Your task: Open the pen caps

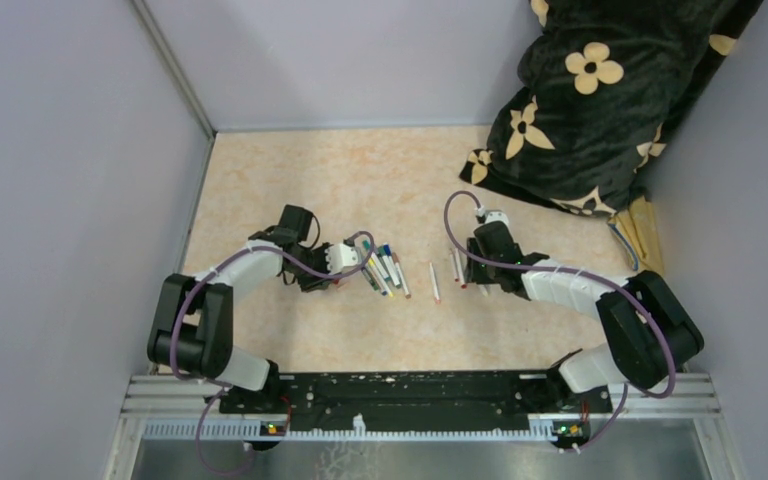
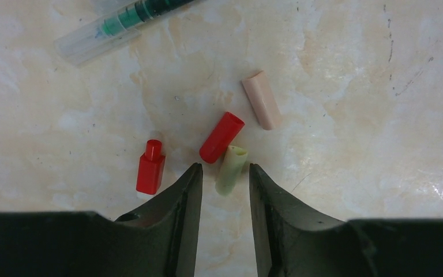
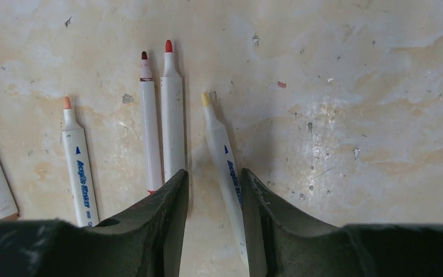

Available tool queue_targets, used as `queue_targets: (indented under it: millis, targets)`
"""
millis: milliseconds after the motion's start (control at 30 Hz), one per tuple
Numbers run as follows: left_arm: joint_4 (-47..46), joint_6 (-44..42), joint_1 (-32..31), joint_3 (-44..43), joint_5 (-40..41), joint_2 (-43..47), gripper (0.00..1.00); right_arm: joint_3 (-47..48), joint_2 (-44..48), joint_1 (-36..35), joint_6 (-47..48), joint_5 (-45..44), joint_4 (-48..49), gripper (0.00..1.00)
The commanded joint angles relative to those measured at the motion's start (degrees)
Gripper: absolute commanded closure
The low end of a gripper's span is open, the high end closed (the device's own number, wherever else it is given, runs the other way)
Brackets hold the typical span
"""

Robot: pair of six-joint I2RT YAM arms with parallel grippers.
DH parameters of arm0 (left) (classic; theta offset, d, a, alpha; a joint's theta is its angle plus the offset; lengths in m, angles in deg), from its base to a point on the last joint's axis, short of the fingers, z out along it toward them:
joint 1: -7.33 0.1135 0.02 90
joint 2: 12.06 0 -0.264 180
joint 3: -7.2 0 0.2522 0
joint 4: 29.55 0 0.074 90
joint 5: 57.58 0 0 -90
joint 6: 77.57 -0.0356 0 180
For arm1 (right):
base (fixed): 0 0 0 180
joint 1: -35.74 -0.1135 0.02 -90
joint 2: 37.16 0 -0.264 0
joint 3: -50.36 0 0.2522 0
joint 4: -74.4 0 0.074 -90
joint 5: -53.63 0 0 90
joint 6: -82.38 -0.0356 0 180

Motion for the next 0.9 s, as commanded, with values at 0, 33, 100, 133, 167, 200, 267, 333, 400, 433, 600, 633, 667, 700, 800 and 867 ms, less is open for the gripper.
queue_targets:
  millis: [0, 33, 100, 133, 167, 200, 267, 333, 400, 433, 600, 633, 667, 700, 800, 867]
  targets:
    - [1.48, 1.19, 0.41, -2.1, -0.67, -0.38, 0.57, 1.26, 1.09, 0.56, -0.04, 1.73, 1.44, 0.62]
    - [2.56, 1.37, 0.52, -2.99, -1.13, -0.18, 0.55, 1.99, 1.61, 0.53, -0.13, 2.09, 0.9, 0.62]
    - [5.18, 1.82, 0.99, -5.43, -2.12, 0.41, 0.51, 4.05, 2.97, 0.62, -0.22, 2.5, -0.59, 0.62]
    - [6.47, 2.02, 1.33, -6.72, -2.71, 0.65, 0.49, 5.12, 3.54, 0.6, -0.06, 2.62, -1.21, 0.62]
    - [7.79, 2.24, 1.95, -8.23, -3.48, 0.94, 0.48, 6.25, 4.07, 0.57, 0.25, 2.88, -1.64, 0.62]
    - [9.02, 2.63, 2.65, -9.86, -4.32, 1.18, 0.46, 7.33, 4.49, 0.53, 0.67, 3.44, -2.04, 0.61]
    - [11.7, 3.49, 4.81, -13.36, -7.14, 1.82, 0.41, 9.63, 4.86, 0.28, 1.13, 4.25, -2.71, 0.59]
    - [14.2, 4.51, 6.93, -16.95, -9.57, 2.36, 0.37, 12.2, 4.3, -0.75, 1.8, 4.59, -3.08, 0.57]
    - [16.0, 5.88, 9.24, -20.01, -12.12, 2.77, 0.33, 14.37, 2.77, -2.73, 2.93, 4.28, -3.08, 0.55]
    - [16.64, 6.77, 10.49, -21.2, -13.54, 2.92, 0.29, 15.69, 1.4, -4.05, 3.31, 4.02, -3.13, 0.54]
    - [18.24, 11.83, 15.36, -25.61, -16.94, 3.27, 0.04, 21.9, -7.07, -10.62, 4.37, 3.7, -2.84, 0.55]
    - [19.21, 12.6, 16.47, -26.62, -16.97, 3.17, 0.03, 22.85, -9.36, -11.94, 4.42, 3.67, -2.65, 0.55]
    - [20.12, 13.13, 16.99, -27.28, -17.05, 3.08, 0.03, 23.88, -10.83, -13.79, 4.51, 3.62, -2.49, 0.56]
    - [20.99, 13.54, 17.54, -27.7, -17.4, 3.08, 0.02, 24.66, -12.45, -15.18, 4.6, 3.41, -2.39, 0.57]
    - [21.75, 14.76, 18.66, -28.31, -18.24, 3.77, 0.01, 26.36, -16.12, -18.01, 4.72, 2.82, -2.2, 0.62]
    - [21.22, 15.95, 18.93, -28.27, -17.83, 4.42, 0.01, 26.94, -17.83, -18.98, 4.44, 2.54, -1.99, 0.66]
